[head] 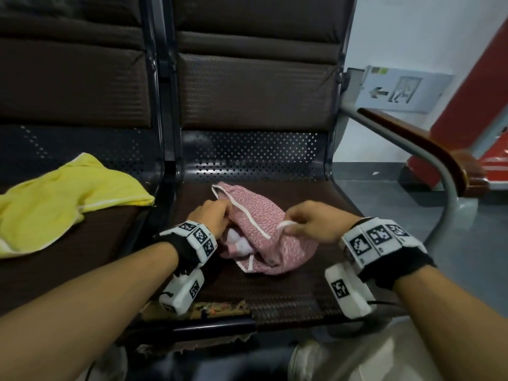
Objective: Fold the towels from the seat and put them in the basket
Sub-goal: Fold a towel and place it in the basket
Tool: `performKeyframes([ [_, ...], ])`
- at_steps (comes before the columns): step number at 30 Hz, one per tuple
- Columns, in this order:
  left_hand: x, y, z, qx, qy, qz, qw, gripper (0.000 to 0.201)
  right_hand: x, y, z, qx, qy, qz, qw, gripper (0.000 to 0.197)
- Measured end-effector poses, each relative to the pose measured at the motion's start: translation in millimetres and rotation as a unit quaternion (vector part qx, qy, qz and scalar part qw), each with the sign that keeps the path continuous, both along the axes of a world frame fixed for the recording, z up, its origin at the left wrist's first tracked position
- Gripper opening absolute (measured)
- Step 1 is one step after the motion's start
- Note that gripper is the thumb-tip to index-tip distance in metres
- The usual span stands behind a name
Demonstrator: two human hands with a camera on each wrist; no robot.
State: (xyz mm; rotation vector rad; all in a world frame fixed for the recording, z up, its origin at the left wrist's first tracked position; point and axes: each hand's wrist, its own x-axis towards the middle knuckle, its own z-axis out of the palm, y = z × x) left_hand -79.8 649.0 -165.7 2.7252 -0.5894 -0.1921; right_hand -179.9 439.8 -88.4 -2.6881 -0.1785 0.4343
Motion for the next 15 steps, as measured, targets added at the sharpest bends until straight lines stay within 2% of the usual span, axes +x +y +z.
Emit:
performKeyframes([
  [2, -3.4, 7.4, 15.8, -0.030, -0.009, -0.008, 0.999, 0.026, 6.7, -6.4, 4.5, 0.092, -0.070, -0.067, 0.991, 0.008],
  [4, -4.6, 17.1, 39.7, -0.059, -0.026, -0.017, 0.998, 0.023, 16.1, -8.4, 6.5, 0.201, -0.135, -0.162, 0.957, 0.012],
  [5, -3.6, 23.0, 53.7, -0.072, -0.034, -0.018, 0.997, 0.015, 20.9, -6.9, 8.4, 0.263, -0.167, -0.214, 0.926, 0.011],
  [7, -1.4, 36.5, 81.5, -0.105, -0.059, -0.003, 0.993, 0.029, 28.9, -1.0, 16.8, 0.375, -0.239, -0.284, 0.849, 0.010],
  [9, 1.4, 49.8, 104.0, -0.176, -0.087, 0.027, 0.980, 0.037, 32.7, 9.7, 26.3, 0.455, -0.279, -0.286, 0.796, 0.020],
  [10, 2.4, 56.2, 110.8, -0.217, -0.099, 0.041, 0.970, 0.037, 33.0, 17.2, 29.7, 0.483, -0.275, -0.271, 0.786, 0.023],
  [11, 2.7, 61.6, 114.0, -0.258, -0.101, 0.056, 0.959, 0.037, 32.3, 25.2, 31.9, 0.497, -0.258, -0.255, 0.788, 0.024],
  [13, 2.5, 70.0, 111.5, -0.317, -0.085, 0.090, 0.940, 0.035, 30.6, 41.0, 31.0, 0.503, -0.198, -0.221, 0.812, 0.022],
  [15, 0.8, 76.5, 100.9, -0.346, -0.053, 0.114, 0.930, 0.032, 28.8, 53.4, 28.9, 0.526, -0.103, -0.182, 0.824, 0.024],
])
